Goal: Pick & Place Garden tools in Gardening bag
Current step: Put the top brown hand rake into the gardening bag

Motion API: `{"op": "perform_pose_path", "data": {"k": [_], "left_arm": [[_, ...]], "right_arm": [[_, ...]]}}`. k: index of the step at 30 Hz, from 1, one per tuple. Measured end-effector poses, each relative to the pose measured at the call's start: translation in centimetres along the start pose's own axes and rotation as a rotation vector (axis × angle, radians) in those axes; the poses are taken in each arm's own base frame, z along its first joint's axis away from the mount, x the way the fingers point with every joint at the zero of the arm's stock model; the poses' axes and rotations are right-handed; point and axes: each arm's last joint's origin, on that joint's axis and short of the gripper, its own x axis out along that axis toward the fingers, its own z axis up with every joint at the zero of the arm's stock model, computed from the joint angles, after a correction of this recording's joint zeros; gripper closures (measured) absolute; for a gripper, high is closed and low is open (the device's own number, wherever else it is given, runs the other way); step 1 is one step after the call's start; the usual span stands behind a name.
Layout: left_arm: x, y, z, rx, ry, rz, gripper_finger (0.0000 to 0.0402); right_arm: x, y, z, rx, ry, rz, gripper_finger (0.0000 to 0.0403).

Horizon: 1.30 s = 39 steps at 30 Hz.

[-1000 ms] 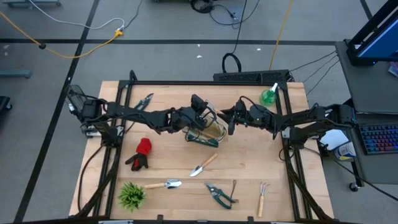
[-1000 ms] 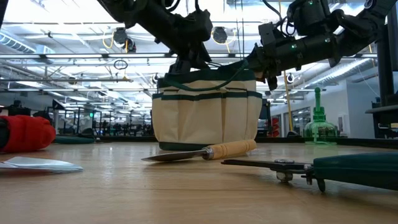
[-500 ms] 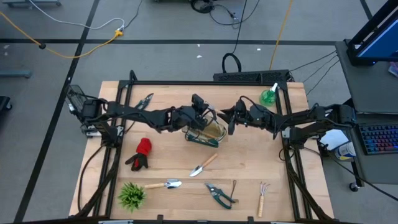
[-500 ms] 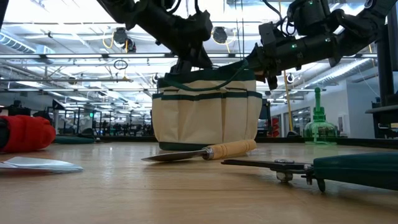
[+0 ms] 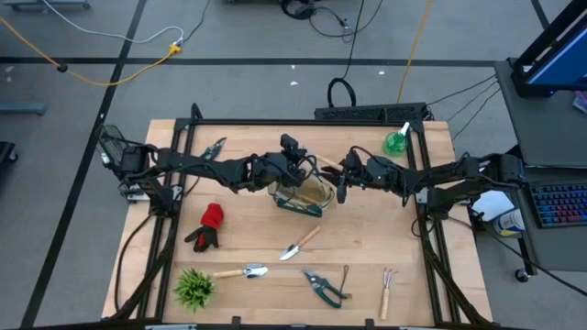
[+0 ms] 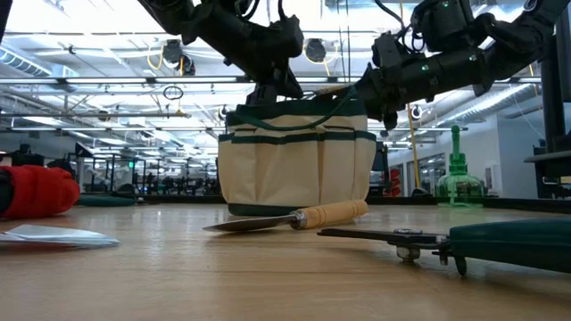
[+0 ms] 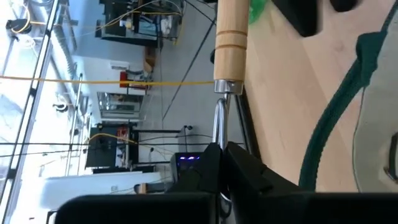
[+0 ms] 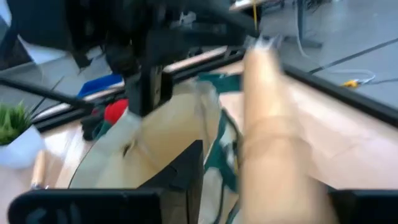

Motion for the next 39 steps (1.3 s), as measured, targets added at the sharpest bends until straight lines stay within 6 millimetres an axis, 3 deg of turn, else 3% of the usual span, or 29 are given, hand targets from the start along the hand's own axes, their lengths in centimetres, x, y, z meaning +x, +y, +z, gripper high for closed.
{"op": "perform_pose_path", "data": {"k": [17,22,27,32,39], "left_arm": [[-1.9,-1.2,0.9,0.109,0.118,-0.024,0.0386],[-3.5,0.8,0.7,0.026,0.077,-0.012,0.0394],[-5.5,2.0,-0.2,-0.063,0.026,-0.106,0.0385],[-6.8,2.2,-1.1,-0.176,-0.028,-0.251,0.0392],[-6.9,1.5,-0.7,-0.311,-0.175,-0.443,0.0394]], "right_arm": [[0.0,-0.1,-0.2,-0.033,0.014,-0.025,0.0254],[0.0,-0.2,-0.3,-0.034,0.033,-0.031,0.0248],[0.0,-0.3,-0.5,-0.036,0.053,-0.038,0.0251],[0.0,-0.3,-0.6,-0.036,0.060,-0.040,0.0251],[0.0,-0.3,-0.6,-0.036,0.056,-0.040,0.0252]]}}
